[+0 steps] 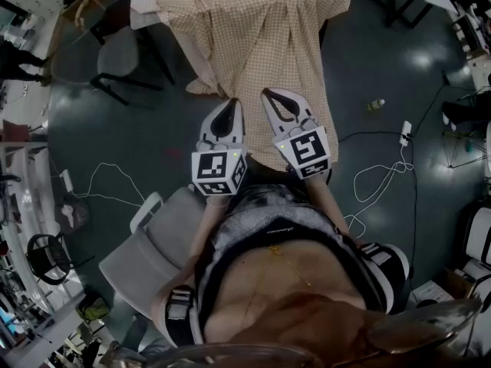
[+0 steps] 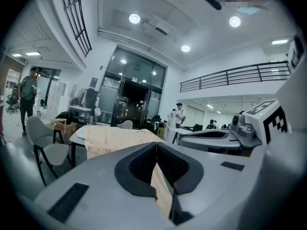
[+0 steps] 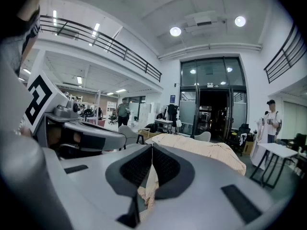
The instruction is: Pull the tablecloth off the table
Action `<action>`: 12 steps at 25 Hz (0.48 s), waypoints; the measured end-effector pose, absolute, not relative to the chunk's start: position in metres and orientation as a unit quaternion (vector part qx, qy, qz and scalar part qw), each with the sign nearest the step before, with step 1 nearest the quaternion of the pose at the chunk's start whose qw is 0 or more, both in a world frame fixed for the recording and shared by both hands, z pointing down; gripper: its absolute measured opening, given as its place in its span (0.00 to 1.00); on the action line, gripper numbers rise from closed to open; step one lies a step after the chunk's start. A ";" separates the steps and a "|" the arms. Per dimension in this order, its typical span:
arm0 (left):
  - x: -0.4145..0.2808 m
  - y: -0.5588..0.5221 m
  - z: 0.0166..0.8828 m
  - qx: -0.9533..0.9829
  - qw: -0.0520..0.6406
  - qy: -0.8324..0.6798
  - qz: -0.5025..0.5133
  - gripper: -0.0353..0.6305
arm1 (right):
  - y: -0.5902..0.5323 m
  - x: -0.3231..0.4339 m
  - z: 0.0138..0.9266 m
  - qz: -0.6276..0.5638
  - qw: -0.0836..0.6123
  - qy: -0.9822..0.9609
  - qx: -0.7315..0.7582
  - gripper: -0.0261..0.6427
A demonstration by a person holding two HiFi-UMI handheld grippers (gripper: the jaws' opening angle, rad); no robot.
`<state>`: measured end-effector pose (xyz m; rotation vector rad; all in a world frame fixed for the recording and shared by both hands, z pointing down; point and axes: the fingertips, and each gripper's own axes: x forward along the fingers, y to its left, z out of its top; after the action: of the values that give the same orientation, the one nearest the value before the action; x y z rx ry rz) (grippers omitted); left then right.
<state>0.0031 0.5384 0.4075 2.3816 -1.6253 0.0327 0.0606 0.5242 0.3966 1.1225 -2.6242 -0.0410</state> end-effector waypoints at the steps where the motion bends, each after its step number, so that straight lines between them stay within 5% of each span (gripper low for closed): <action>1: 0.005 0.539 0.407 0.819 0.129 -0.559 0.011 0.07 | 0.525 0.062 0.396 -0.015 0.142 -0.910 0.389 0.14; 12: 0.018 0.542 0.411 0.808 0.138 -0.573 0.003 0.07 | 0.526 0.079 0.393 -0.018 0.127 -0.918 0.375 0.14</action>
<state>0.0182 0.5417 0.4112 2.3362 -1.6586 0.0087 0.0789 0.5264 0.3929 1.0925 -2.6714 -0.0513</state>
